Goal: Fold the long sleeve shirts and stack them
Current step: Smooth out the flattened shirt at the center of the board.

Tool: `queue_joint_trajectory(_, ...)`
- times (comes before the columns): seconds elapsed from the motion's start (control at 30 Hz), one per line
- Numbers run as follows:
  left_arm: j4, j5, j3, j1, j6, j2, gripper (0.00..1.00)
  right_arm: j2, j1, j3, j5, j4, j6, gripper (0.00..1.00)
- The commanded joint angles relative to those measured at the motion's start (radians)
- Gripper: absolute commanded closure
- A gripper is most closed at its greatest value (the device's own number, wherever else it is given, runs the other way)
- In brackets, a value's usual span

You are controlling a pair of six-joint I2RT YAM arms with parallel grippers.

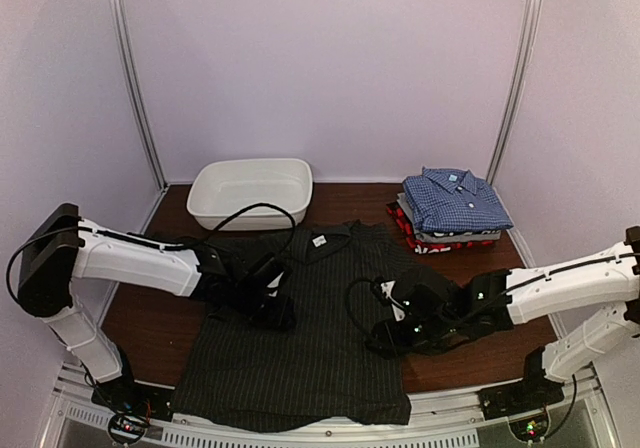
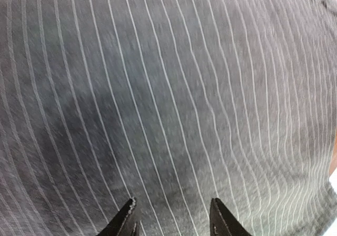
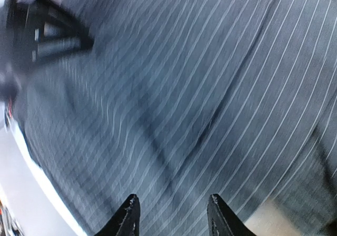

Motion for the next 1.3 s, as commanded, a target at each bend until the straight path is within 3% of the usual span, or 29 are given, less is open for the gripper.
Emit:
queue_joint_trajectory(0.0, 0.003, -0.091, 0.081, 0.023, -0.005, 0.010, 0.54, 0.055, -0.095, 0.039, 0.044, 0.173, -0.053, 0.55)
queue_joint_trajectory(0.13, 0.039, -0.079, 0.084, 0.024, -0.002, 0.028, 0.54, 0.144, -0.153, 0.042, 0.035, 0.271, -0.055, 0.55)
queue_joint_trajectory(0.23, 0.033, -0.067, 0.106, 0.026, 0.007, 0.050, 0.55, 0.150, -0.188, 0.039, 0.064, 0.235, -0.060, 0.56)
queue_joint_trajectory(0.53, 0.076, -0.044, 0.075, 0.025, -0.007, 0.050, 0.55, -0.209, -0.349, -0.186, 0.194, 0.132, 0.033, 0.46)
queue_joint_trajectory(0.7, 0.074, -0.042, 0.096, 0.025, 0.001, 0.051, 0.55, -0.315, -0.450, -0.255, 0.219, 0.047, 0.073, 0.44)
queue_joint_trajectory(1.27, 0.076, -0.029, 0.123, 0.024, 0.007, 0.047, 0.55, -0.566, -0.501, -0.405, -0.012, -0.136, 0.147, 0.41)
